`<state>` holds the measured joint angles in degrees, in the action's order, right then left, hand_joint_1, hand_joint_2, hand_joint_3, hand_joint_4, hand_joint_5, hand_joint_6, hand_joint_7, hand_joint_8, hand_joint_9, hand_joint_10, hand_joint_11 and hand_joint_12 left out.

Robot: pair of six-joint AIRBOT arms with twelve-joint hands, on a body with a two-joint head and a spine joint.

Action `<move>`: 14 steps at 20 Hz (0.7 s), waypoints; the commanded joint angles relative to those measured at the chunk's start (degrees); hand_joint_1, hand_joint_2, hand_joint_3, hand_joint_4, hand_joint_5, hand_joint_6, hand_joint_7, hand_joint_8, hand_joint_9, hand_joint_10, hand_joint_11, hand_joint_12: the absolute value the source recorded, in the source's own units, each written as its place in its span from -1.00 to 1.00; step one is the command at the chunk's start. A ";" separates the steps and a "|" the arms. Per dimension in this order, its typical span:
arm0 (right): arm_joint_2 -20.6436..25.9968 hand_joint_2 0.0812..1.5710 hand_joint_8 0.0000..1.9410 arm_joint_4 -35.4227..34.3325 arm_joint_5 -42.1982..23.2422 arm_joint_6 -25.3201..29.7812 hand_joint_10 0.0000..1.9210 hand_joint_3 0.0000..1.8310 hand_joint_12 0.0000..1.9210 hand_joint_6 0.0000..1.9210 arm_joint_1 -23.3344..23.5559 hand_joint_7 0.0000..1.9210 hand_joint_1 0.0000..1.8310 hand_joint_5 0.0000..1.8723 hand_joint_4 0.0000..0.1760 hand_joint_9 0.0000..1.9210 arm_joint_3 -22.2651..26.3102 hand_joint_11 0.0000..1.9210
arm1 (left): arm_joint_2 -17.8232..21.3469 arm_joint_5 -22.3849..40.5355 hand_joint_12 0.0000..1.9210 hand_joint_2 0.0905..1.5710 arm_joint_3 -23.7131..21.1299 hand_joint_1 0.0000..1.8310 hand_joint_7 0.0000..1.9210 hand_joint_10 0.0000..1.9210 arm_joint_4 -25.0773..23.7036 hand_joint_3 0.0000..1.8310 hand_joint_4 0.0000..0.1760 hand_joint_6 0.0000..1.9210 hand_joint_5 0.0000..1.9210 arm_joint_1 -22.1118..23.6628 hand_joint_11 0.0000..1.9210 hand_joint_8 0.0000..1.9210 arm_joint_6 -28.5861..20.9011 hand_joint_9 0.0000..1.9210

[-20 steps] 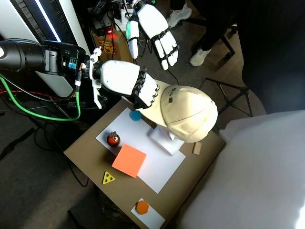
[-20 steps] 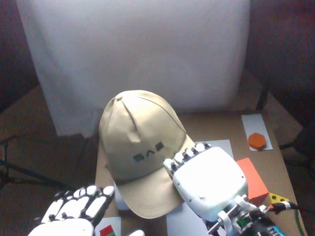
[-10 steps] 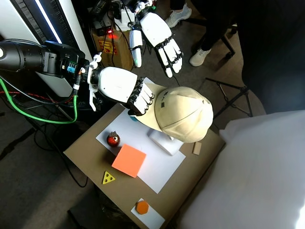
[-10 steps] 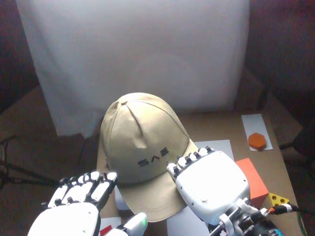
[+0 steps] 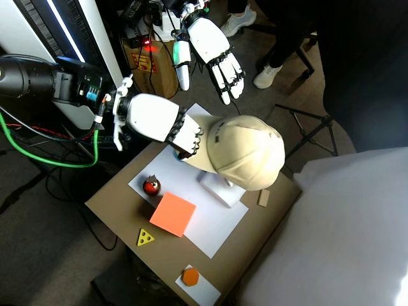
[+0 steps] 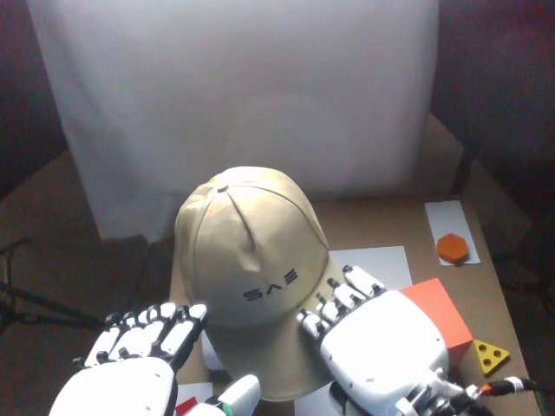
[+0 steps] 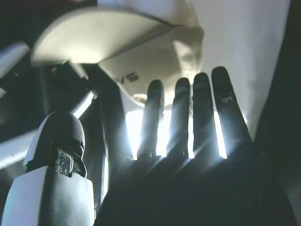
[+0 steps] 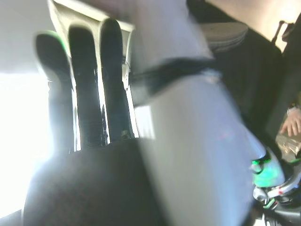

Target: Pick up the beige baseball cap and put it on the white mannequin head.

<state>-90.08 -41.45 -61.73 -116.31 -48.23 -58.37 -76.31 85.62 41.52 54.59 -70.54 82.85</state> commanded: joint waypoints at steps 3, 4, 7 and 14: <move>0.07 0.27 -1.00 4.87 -3.71 -0.96 -0.83 -1.00 0.40 -0.98 -0.43 -0.51 -0.11 -0.50 -1.00 -0.67 0.40 -1.00 | -0.27 6.05 -0.54 0.42 -0.29 -1.00 -0.89 -1.00 -3.78 -1.00 0.03 -1.00 -0.85 -0.09 -1.00 -1.00 -0.51 -0.88; 0.07 0.21 -1.00 4.74 -3.65 -0.96 -0.88 -1.00 0.27 -0.99 -0.67 -0.56 -0.13 -0.54 -1.00 -0.71 0.52 -1.00 | -0.23 6.42 -0.54 0.42 -0.43 -1.00 -0.89 -1.00 -3.78 -1.00 0.03 -1.00 -0.84 -0.08 -1.00 -1.00 -0.49 -0.88; 0.15 0.12 -1.00 0.57 -0.59 -1.37 -0.98 -1.00 -0.10 -1.00 -0.71 -0.71 -0.25 -0.68 -0.99 -0.82 0.45 -1.00 | 0.91 6.75 -0.53 0.42 -1.89 -1.00 -0.89 -1.00 -3.78 -1.00 0.04 -1.00 -0.85 0.49 -1.00 -1.00 1.55 -0.88; 3.55 0.04 -1.00 0.87 -0.01 -2.15 -1.00 -1.00 -0.86 -1.00 0.75 -1.00 -0.60 -1.00 0.27 -1.00 2.36 -1.00 | 4.24 6.97 -0.50 0.42 -5.91 -1.00 -0.89 -1.00 -2.60 -1.00 0.04 -1.00 -0.85 1.18 -1.00 -1.00 3.21 -0.88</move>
<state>-83.40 -44.99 -56.40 -118.41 -45.71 -53.71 -71.85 87.77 34.85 55.70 -69.63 85.93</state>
